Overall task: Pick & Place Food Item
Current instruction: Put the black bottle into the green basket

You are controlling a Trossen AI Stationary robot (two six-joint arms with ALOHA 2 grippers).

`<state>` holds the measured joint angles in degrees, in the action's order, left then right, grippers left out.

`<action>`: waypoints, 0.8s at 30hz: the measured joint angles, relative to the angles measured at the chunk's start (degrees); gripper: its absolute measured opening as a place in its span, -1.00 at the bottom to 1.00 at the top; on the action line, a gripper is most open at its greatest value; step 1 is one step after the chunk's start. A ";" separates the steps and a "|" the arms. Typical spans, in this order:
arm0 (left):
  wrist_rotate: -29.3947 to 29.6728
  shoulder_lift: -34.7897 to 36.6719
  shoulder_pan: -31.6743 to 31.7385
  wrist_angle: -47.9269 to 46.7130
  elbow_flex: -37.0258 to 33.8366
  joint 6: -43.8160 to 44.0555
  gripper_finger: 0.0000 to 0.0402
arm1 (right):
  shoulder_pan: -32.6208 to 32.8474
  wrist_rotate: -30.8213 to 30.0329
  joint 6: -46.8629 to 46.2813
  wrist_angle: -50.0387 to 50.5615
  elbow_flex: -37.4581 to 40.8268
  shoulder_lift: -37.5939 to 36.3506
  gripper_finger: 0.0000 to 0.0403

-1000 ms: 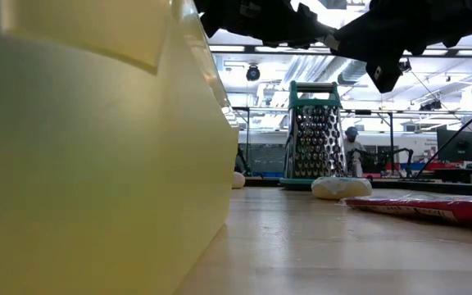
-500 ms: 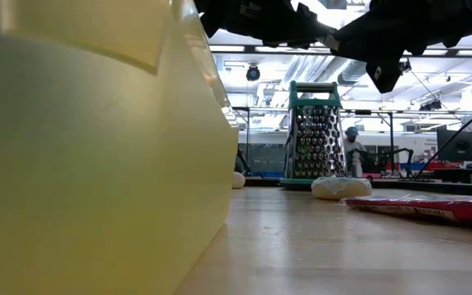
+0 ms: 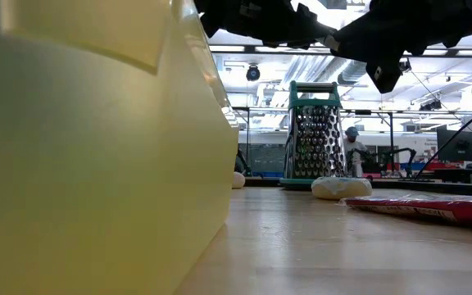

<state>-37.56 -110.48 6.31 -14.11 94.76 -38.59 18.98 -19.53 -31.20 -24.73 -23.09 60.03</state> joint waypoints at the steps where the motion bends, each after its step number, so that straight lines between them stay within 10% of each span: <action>1: 0.00 0.00 0.00 0.00 0.00 0.00 -0.69 | 0.00 0.00 0.01 0.01 -0.02 0.00 -0.63; 24: 0.08 -0.02 0.26 -0.39 0.00 1.38 -0.69 | 0.00 -0.90 0.64 4.72 -0.11 -0.02 -0.13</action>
<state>-37.48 -110.50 6.56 -14.50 94.76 -37.21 18.98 -20.43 -30.56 -20.01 -23.20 60.01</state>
